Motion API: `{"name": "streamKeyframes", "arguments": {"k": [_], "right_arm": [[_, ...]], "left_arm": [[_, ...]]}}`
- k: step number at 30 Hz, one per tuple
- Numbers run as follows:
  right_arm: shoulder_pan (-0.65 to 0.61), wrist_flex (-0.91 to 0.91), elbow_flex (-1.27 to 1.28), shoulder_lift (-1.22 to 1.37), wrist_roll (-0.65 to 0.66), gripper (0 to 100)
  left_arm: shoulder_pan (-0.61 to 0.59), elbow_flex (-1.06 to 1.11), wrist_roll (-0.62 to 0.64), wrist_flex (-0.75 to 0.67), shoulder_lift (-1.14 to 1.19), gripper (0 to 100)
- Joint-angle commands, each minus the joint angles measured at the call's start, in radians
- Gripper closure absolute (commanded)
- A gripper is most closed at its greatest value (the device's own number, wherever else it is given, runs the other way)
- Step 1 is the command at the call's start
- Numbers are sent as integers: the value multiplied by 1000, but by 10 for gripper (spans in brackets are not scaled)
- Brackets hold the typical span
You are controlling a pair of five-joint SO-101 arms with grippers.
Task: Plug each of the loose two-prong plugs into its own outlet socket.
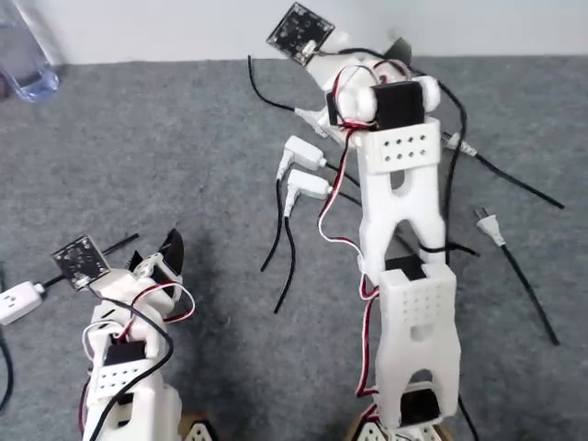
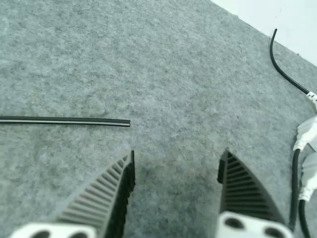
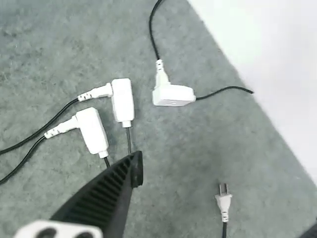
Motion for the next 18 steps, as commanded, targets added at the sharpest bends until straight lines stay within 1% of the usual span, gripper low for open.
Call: {"name": "streamKeyframes", "arguments": {"k": [1,9,18], "right_arm": [[19,45,103,-82,-32,493],[15,44,574,-209,-2,495],[2,44,1115,-568,-6,495]], "left_arm": [[-3,-7,-6,-3,-11,739],[-3,-7,-6,-3,-11,739],[-3,-7,-6,-5,-11,739]]}}
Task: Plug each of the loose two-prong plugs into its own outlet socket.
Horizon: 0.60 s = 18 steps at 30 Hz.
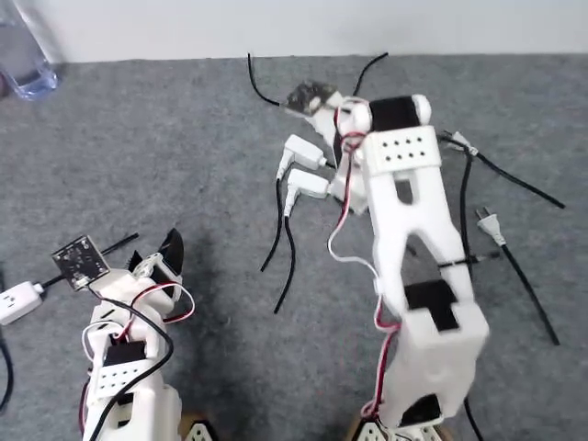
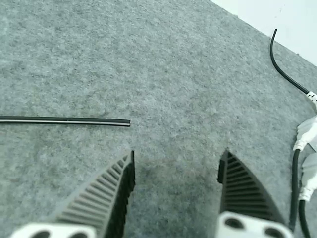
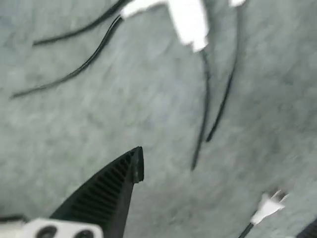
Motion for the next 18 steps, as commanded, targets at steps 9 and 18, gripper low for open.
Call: {"name": "streamKeyframes", "arguments": {"k": [9,18], "right_arm": [[-1,-171,806,-533,8,495],[1,-486,1310,-812,-2,495]], "left_arm": [[-3,-7,-6,-5,-11,739],[-3,-7,-6,0,-11,742]]}}
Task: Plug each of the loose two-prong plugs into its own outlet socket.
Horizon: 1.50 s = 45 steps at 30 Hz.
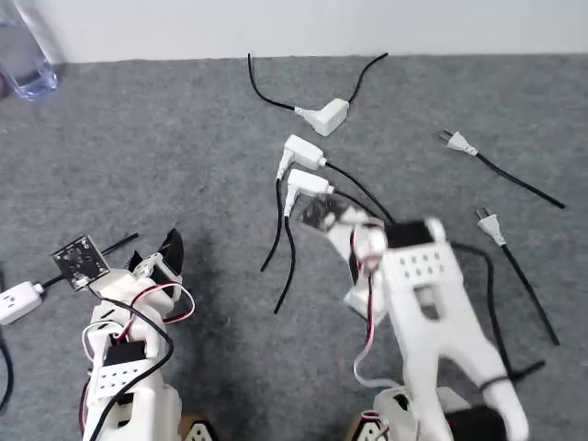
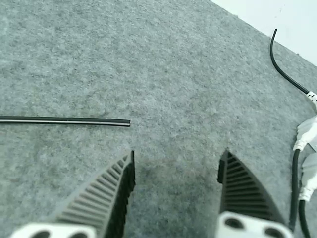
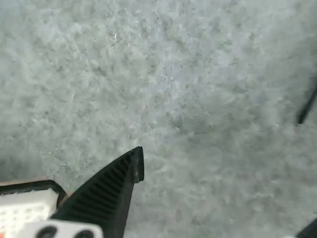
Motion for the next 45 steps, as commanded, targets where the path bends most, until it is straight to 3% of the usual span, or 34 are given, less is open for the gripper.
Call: {"name": "streamKeyframes", "arguments": {"k": [1,12,16,18,22,26,29,35,40,45], "right_arm": [[2,-91,133,-101,-2,495],[4,-348,436,-231,-63,495],[4,-460,516,-257,-66,503],[4,-499,543,-265,-69,567],[4,-513,552,-283,-71,799],[-2,-519,552,-288,-61,957],[4,-544,552,-282,-43,958],[10,-553,554,-280,-43,960],[5,-555,571,-289,-43,986],[4,-555,572,-289,-43,990]], "left_arm": [[-3,-7,-6,0,-11,742],[-11,-13,-6,26,-11,742],[-100,-76,-6,110,-12,742],[-149,-131,-6,199,-12,740],[-186,-222,-32,379,-11,739],[-236,-263,-252,466,-11,739],[-371,-315,-387,471,-11,740],[-718,-420,-506,618,-11,740],[-887,-490,-948,649,-52,740],[-887,-492,-1244,614,-114,742]]}}
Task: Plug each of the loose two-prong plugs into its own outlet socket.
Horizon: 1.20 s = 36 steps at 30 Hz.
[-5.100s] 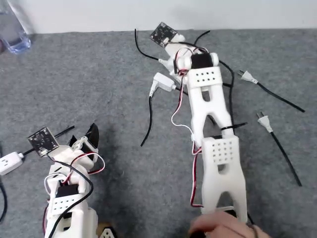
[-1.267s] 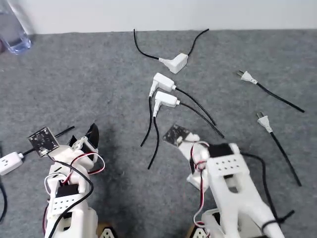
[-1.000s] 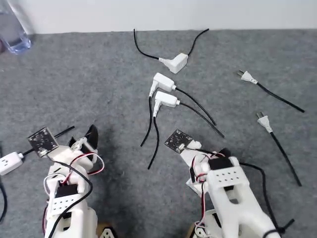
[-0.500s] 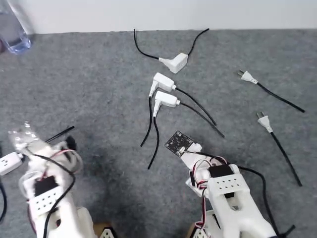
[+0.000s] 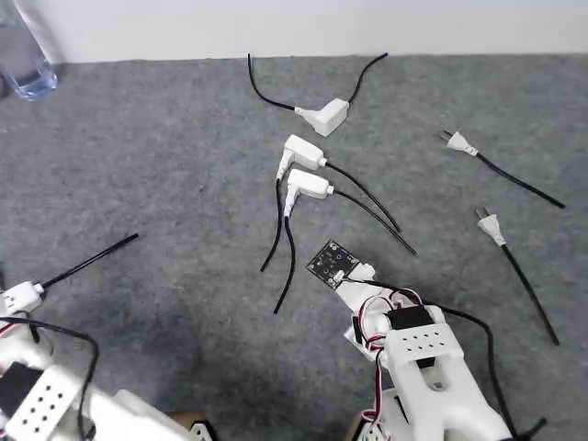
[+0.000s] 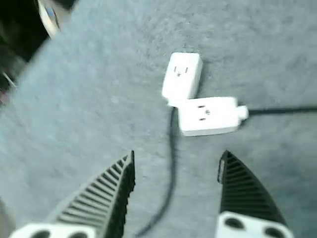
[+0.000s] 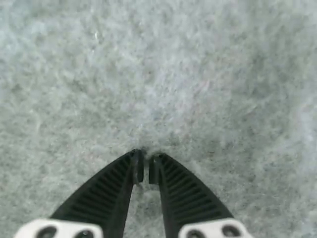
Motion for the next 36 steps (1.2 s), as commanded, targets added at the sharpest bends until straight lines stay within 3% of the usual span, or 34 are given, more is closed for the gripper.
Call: {"name": "streamKeyframes", "arguments": {"k": [1,4,8,12,18,23,26,31,36], "right_arm": [[-2,-21,2,-12,8,990],[-2,-21,2,-12,8,990],[-4,-21,3,-12,8,990],[-4,-21,3,-12,8,990],[-4,-21,3,-12,8,990],[-4,-21,2,-12,8,990],[-4,-31,2,-12,8,990],[-4,-38,3,-12,8,990],[-4,-39,3,-12,8,990]], "left_arm": [[8,-44,-206,-60,-32,742],[31,-42,-405,-115,-31,741],[61,-45,-899,9,-31,742],[104,-51,-1125,38,-29,742],[146,-139,-1171,37,69,742],[141,-464,-1123,60,493,742],[138,-702,-1060,189,749,742],[146,-978,-1092,506,1000,742],[146,-1026,-1180,523,1134,742]]}}
